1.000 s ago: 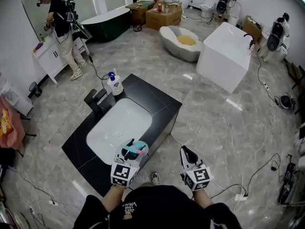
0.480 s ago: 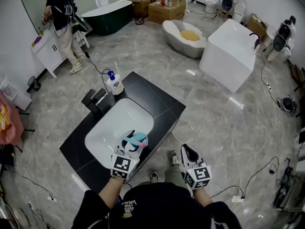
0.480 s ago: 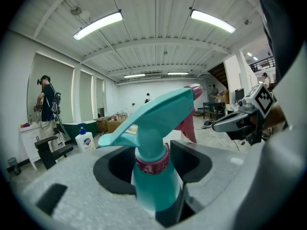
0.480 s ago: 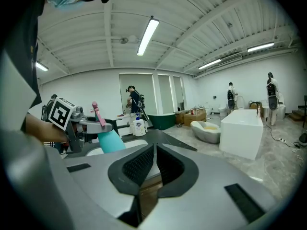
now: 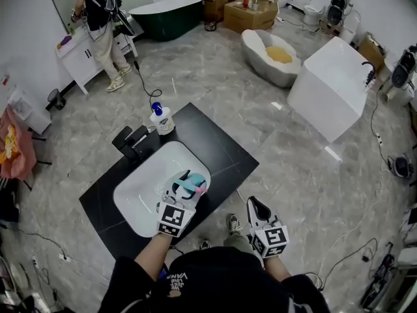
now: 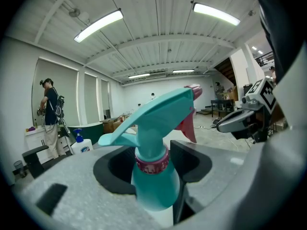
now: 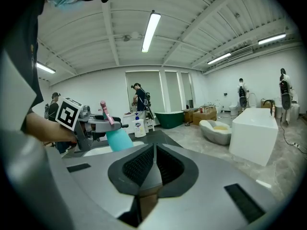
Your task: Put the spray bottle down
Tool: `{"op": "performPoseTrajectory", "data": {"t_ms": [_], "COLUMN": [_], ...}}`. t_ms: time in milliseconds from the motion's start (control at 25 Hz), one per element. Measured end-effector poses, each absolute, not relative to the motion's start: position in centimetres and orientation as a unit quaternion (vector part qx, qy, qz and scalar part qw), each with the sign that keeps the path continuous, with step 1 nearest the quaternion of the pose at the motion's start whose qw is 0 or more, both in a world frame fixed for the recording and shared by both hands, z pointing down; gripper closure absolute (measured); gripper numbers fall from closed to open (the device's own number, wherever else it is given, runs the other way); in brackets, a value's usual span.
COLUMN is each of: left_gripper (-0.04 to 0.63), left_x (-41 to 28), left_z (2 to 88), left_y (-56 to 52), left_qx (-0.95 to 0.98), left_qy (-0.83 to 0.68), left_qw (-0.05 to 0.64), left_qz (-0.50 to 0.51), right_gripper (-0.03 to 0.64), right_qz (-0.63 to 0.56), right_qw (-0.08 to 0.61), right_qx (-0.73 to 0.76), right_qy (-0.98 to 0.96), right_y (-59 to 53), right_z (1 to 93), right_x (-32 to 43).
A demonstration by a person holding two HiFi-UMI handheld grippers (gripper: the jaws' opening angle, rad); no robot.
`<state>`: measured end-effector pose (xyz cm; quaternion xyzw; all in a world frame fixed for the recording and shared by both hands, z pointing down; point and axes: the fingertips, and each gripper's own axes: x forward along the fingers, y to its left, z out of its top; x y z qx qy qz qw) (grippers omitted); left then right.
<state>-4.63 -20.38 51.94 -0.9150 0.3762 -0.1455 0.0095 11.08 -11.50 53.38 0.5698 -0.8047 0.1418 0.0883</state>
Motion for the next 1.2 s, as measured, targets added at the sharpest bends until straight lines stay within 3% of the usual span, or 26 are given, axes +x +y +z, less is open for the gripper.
{"op": "performPoseTrajectory", "data": {"t_ms": [840, 1200], "left_gripper": [0.367, 0.367], "left_x": [1.8, 3.6], "left_z": [54.1, 57.4], "left_y": [-35.3, -41.0], "left_qx": [-0.895, -0.889], "left_qy": [0.415, 0.428], "left_qw": [0.033, -0.02], "left_qz": [-0.163, -0.16], "right_gripper": [0.598, 0.6], "right_qz": [0.156, 0.167], "right_qw": [0.114, 0.125], "right_qx": [0.524, 0.525], "right_qy": [-0.83, -0.825], "right_y": [-20.6, -22.3], "right_z": [55.4, 56.5], "right_x": [17.6, 20.3]}}
